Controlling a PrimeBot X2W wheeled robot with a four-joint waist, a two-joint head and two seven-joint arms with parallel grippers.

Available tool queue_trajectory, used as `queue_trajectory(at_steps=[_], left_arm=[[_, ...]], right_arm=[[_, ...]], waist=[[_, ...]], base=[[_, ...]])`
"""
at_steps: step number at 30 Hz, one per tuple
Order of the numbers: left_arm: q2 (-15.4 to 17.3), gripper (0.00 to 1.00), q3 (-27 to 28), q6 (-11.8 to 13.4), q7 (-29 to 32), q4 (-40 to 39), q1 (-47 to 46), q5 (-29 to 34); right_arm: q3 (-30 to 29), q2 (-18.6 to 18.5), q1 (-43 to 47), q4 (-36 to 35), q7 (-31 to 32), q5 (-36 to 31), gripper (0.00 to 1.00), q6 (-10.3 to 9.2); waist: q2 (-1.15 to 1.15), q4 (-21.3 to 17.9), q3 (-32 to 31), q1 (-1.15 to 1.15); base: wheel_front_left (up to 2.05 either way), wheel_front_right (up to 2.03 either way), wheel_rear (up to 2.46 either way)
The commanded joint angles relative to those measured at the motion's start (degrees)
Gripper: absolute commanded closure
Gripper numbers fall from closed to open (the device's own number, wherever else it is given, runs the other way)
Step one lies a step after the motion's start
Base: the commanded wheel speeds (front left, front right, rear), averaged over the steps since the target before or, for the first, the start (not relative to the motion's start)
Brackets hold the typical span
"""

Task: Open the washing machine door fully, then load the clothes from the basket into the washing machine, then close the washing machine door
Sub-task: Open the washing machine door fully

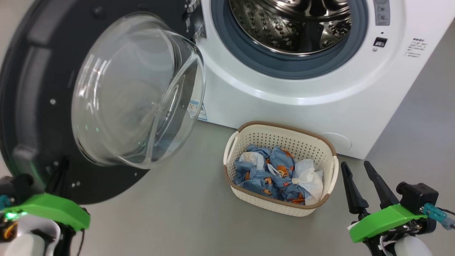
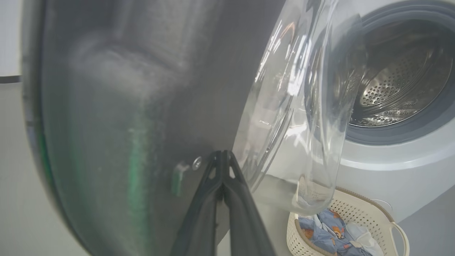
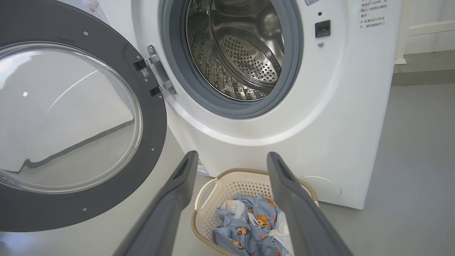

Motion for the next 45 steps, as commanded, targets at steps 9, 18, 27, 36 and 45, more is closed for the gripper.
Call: queue_trajectory(at_steps=[9, 18, 27, 36, 45], left_arm=[[6.16, 1.0, 3.3, -1.77, 0.64, 9.09, -10.67, -1.38], [9.21, 1.0, 1.64, -3.71, 1.31, 21.76, -20.19, -0.42], [10.79, 1.0, 0.95, -5.03, -0.71, 31.92, -26.51, -0.66], [11.47, 1.0, -0.04, -5.86, -3.35, 38.14, -29.22, -1.21], [10.85, 1.0, -2.47, -6.29, -5.3, 40.31, -29.57, -1.58]], right_arm=[[1.26, 0.49, -3.03, -1.1, -0.7, -0.77, 0.0, 0.09], [1.41, 0.79, -4.52, -0.84, -0.7, -0.98, 0.0, 0.09], [1.78, 1.13, -5.57, -0.48, -0.7, -0.65, 0.0, 0.09], [1.56, 1.2, -5.27, 0.66, -0.7, -0.47, 0.0, 0.09], [1.72, 1.05, -5.38, 0.54, -0.7, 0.04, 0.0, 0.09]], waist=[[0.0, 1.26, 2.49, 0.0], [0.0, 1.12, 4.41, 0.0], [0.0, -0.43, 5.02, 0.0], [0.0, -1.05, 4.63, 0.0], [0.0, -0.85, 3.98, 0.0]], base=[[0.0, 0.0, 0.0], [0.0, 0.0, 0.0], [0.0, 0.0, 0.0], [0.0, 0.0, 0.0], [0.0, 0.0, 0.0]])
